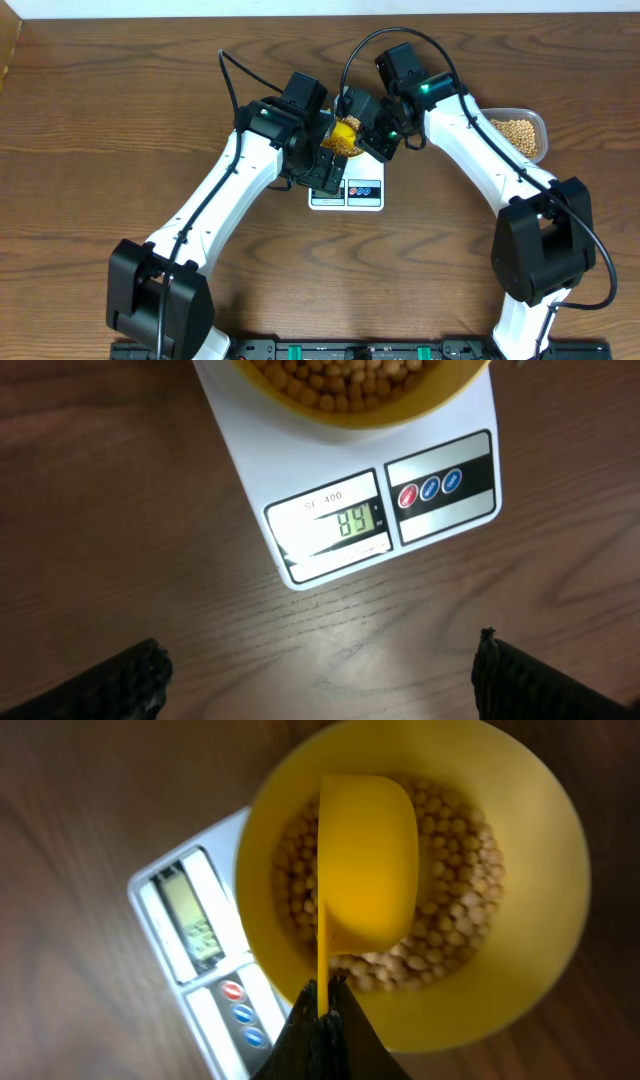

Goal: Scoop item into bowl and weigh 50g on scale
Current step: 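Raise the scoop up out of the bowl, right gripper, then move the scoop right to the tub and lower it in, then drag the scoop through the soybeans and lift it out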

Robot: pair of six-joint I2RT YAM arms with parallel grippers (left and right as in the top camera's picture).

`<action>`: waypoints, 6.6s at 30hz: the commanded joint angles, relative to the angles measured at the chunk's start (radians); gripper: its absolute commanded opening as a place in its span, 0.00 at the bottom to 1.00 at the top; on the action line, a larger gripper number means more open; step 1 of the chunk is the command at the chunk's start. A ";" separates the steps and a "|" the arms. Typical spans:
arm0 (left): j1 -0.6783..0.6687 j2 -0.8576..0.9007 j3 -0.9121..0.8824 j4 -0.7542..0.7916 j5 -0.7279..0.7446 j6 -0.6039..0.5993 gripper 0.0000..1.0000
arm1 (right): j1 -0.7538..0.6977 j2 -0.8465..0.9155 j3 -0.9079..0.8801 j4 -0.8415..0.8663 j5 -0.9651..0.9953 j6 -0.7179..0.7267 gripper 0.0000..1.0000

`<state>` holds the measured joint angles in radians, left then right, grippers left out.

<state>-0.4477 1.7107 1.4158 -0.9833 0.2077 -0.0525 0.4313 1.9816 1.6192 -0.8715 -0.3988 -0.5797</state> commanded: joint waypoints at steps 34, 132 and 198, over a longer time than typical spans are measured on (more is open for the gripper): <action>0.003 0.008 -0.002 0.006 -0.003 -0.006 0.98 | -0.125 -0.006 -0.005 0.110 -0.361 0.273 0.01; 0.003 0.008 -0.002 0.006 -0.003 -0.006 0.98 | -0.794 -0.007 0.037 -0.106 -0.587 0.596 0.01; 0.003 0.008 -0.002 0.006 -0.003 -0.006 0.98 | -0.525 -0.007 0.236 -0.427 0.588 0.563 0.01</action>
<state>-0.4477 1.7111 1.4158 -0.9756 0.2073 -0.0525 -0.1020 1.9816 1.8214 -1.3193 0.1715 -0.0185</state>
